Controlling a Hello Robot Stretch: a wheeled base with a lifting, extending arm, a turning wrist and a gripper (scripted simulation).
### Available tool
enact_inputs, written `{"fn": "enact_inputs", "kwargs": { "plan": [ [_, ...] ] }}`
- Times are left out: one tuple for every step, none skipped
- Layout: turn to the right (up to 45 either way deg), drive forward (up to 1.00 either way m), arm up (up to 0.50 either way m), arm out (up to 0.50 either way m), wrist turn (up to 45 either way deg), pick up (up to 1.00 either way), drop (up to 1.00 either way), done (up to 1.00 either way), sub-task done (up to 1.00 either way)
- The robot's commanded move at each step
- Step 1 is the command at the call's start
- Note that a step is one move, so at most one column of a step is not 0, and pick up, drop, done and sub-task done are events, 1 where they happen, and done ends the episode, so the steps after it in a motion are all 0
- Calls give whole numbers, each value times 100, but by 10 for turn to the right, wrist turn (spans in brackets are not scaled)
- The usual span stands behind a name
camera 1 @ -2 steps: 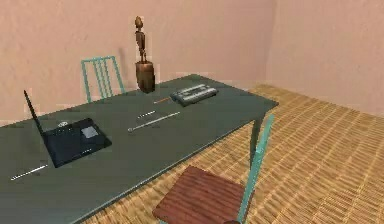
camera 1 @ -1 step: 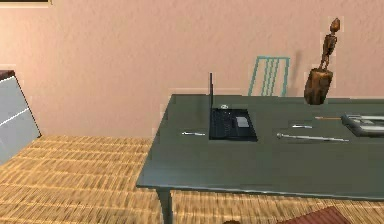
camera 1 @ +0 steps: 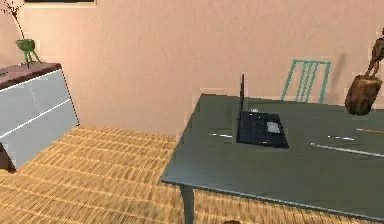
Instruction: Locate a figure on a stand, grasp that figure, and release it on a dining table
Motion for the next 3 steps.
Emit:
{"fn": "enact_inputs", "kwargs": {
  "plan": [
    [0,40,0,0,0,0,0,0,0],
    [-450,0,0,0,0,0,0,0,0],
    [-450,0,0,0,0,0,0,0,0]
  ]
}}
